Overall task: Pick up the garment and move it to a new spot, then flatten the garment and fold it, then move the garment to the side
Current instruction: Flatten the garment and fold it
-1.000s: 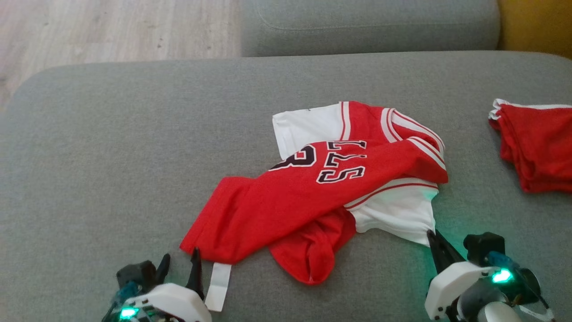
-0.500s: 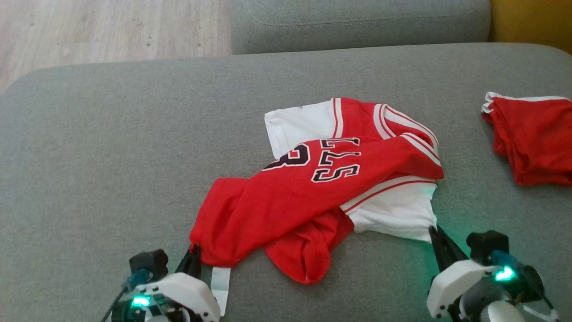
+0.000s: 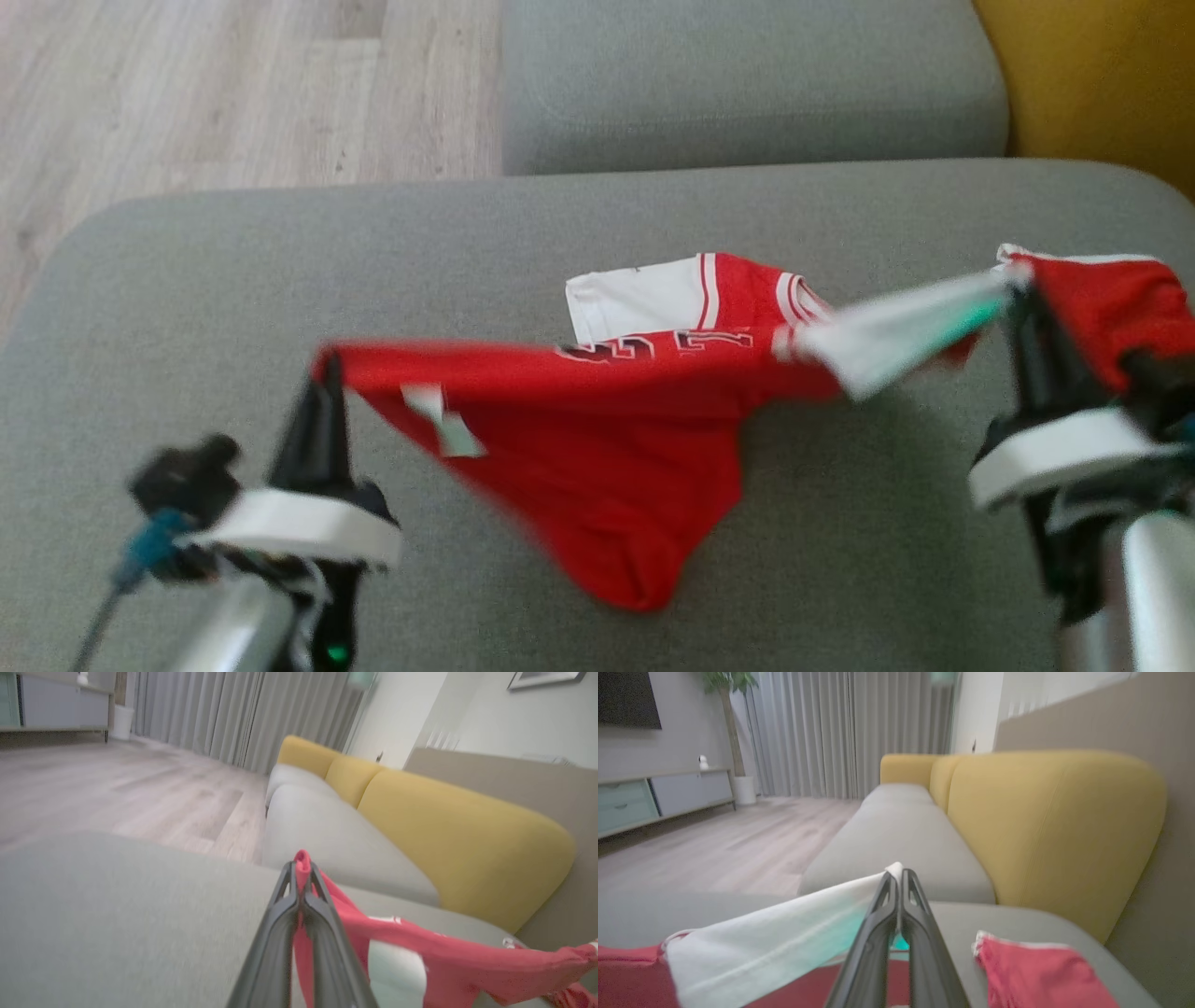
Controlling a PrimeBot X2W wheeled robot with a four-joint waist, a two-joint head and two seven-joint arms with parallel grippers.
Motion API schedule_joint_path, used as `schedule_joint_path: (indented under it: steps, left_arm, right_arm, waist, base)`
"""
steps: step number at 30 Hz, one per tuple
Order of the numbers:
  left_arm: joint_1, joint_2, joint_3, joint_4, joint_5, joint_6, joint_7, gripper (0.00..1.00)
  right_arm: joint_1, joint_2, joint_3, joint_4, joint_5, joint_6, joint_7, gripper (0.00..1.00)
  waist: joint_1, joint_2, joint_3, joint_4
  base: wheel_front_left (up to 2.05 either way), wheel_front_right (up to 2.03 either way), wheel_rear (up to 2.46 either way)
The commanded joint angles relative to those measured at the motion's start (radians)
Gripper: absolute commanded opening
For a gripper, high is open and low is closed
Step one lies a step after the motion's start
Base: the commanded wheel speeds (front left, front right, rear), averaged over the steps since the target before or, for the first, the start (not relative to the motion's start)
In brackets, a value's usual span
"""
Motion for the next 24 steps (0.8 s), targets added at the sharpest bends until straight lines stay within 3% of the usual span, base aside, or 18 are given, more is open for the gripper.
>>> schedule_joint_path:
  steps: [1, 2, 5, 12, 18, 24]
  left_arm:
    - [-0.052, 0.035, 0.057, -0.062, 0.013, 0.009, -0.009, 0.0]
    - [-0.079, 0.064, 0.078, -0.171, 0.027, 0.03, 0.004, 0.0]
    - [-0.138, 0.116, 0.098, -0.327, 0.063, 0.058, 0.048, 0.0]
    - [-0.369, 0.236, 0.129, -0.574, 0.128, 0.072, 0.223, 0.0]
    - [-0.517, 0.264, 0.124, -0.575, 0.112, 0.056, 0.343, 0.0]
    - [-0.543, 0.253, 0.1, -0.455, 0.076, 0.035, 0.385, 0.0]
  right_arm:
    - [-0.064, -0.006, 0.016, -0.062, -0.009, -0.001, 0.006, 0.0]
    - [-0.094, -0.006, 0.006, -0.146, -0.017, -0.001, 0.025, 0.0]
    - [-0.142, -0.012, -0.006, -0.272, -0.022, -0.001, 0.06, 0.0]
    - [-0.262, -0.049, -0.035, -0.538, -0.02, -0.001, 0.142, 0.0]
    - [-0.331, -0.112, -0.044, -0.61, -0.01, -0.001, 0.231, 0.0]
    - [-0.355, -0.136, -0.016, -0.535, 0.026, -0.001, 0.276, 0.0]
  waist:
    - [0.0001, 0.0, -0.013, 0.001]
    - [0.0001, 0.0, -0.025, 0.0]
    - [0.0001, 0.0, -0.039, -0.006]
    - [0.0001, 0.0, -0.05, -0.029]
    - [0.0001, 0.0, -0.026, -0.05]
    - [0.0001, 0.0, 0.06, -0.065]
  base:
    - [0.0, 0.0, 0.0]
    - [0.0, 0.0, 0.0]
    - [0.0, 0.0, 0.0]
    - [0.0, 0.0, 0.0]
    - [0.0, 0.0, 0.0]
    - [0.0, 0.0, 0.0]
